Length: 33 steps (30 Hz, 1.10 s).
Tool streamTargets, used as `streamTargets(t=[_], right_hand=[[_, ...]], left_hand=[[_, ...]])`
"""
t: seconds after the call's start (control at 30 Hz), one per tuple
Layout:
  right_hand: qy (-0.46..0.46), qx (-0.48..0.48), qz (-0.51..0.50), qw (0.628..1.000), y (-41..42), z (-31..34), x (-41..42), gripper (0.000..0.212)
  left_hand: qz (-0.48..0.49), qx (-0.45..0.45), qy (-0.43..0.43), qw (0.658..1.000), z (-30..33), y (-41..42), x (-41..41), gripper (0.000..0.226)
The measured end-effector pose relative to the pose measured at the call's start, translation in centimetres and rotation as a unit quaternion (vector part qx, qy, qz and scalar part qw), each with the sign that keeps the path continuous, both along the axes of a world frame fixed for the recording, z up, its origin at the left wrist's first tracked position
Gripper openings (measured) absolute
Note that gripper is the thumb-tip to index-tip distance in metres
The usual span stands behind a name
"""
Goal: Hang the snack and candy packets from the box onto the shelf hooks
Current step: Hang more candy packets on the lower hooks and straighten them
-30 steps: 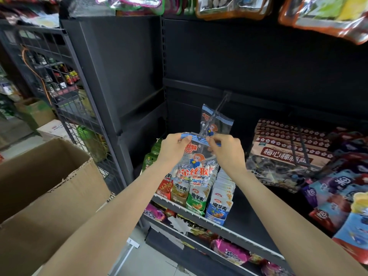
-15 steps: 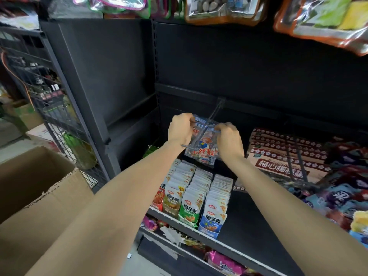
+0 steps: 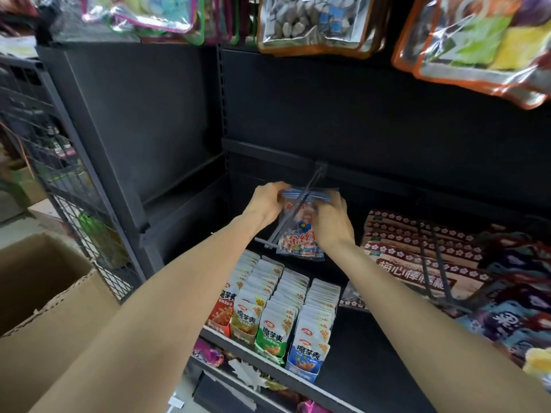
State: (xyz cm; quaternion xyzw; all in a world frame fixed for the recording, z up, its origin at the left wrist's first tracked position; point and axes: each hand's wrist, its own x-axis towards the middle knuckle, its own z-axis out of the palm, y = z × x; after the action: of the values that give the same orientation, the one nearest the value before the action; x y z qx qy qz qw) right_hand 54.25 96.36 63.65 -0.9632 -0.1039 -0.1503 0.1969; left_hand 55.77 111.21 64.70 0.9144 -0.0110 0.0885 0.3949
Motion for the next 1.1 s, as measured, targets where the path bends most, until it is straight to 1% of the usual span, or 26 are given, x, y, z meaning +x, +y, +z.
streamTargets(t=[0.07, 0.1, 0.13, 0.23, 0.33, 0.4, 0.47, 0.53, 0.63, 0.73, 0.8, 0.87, 0.9, 0.97, 1.1], right_hand=[[-0.058, 0.014, -0.005, 0.998, 0.1, -0.5, -1.2, 0.024], [-0.072, 0.027, -0.005, 0.997, 0.0, -0.8, -1.9, 0.025], [-0.067, 0.043, 0.003, 0.997, 0.0, -1.1, -2.5, 0.028], [0.026, 0.081, 0.074, 0.994, 0.4, -2.5, -4.3, 0.033], [0.134, 0.09, 0.154, 0.975, 2.4, -4.1, -6.1, 0.031], [0.163, 0.073, 0.201, 0.963, 4.8, -5.0, -7.4, 0.03], [0.152, 0.066, 0.243, 0.956, 7.9, -5.4, -8.9, 0.029], [0.133, 0.085, 0.286, 0.945, 11.8, -5.3, -10.4, 0.028], [0.113, 0.114, 0.352, 0.922, 18.5, -4.6, -12.6, 0.025], [0.118, 0.113, 0.41, 0.898, 26.3, -4.3, -14.6, 0.024], [0.133, 0.107, 0.435, 0.884, 31.7, -4.6, -15.9, 0.025], [0.148, 0.098, 0.454, 0.873, 37.2, -5.4, -17.1, 0.026], [0.161, 0.08, 0.462, 0.868, 39.8, -5.8, -17.6, 0.027], [0.198, 0.01, 0.479, 0.855, 44.6, -6.8, -18.3, 0.028], [0.275, -0.15, 0.49, 0.814, 52.3, -10.0, -18.6, 0.031]], left_hand=[[-0.011, 0.014, -0.015, 1.0, -0.5, 0.3, -0.9, 0.043], [-0.006, 0.035, -0.043, 0.998, -0.7, 0.5, -1.4, 0.046], [0.004, 0.058, -0.071, 0.996, -1.0, 0.8, -2.0, 0.046], [0.054, 0.111, -0.103, 0.987, -1.6, 1.8, -4.5, 0.038], [0.088, 0.181, -0.109, 0.974, -2.5, 3.7, -8.1, 0.031], [0.112, 0.225, -0.112, 0.961, -3.1, 5.4, -10.9, 0.028], [0.138, 0.248, -0.104, 0.953, -3.7, 8.0, -13.6, 0.026], [0.171, 0.239, -0.098, 0.951, -4.0, 11.4, -16.5, 0.024], [0.244, 0.174, -0.096, 0.949, -4.9, 16.8, -21.0, 0.024], [0.354, 0.089, -0.066, 0.929, -5.3, 23.0, -25.0, 0.017], [0.393, 0.047, -0.053, 0.917, -5.9, 28.2, -27.0, 0.018], [0.427, 0.024, -0.025, 0.903, -7.2, 34.1, -28.6, 0.019], [0.443, 0.02, -0.005, 0.896, -8.0, 36.8, -29.4, 0.019], [0.466, 0.024, 0.042, 0.884, -9.8, 41.5, -31.2, 0.019], [0.445, 0.026, 0.18, 0.877, -14.1, 48.1, -33.7, 0.023]])
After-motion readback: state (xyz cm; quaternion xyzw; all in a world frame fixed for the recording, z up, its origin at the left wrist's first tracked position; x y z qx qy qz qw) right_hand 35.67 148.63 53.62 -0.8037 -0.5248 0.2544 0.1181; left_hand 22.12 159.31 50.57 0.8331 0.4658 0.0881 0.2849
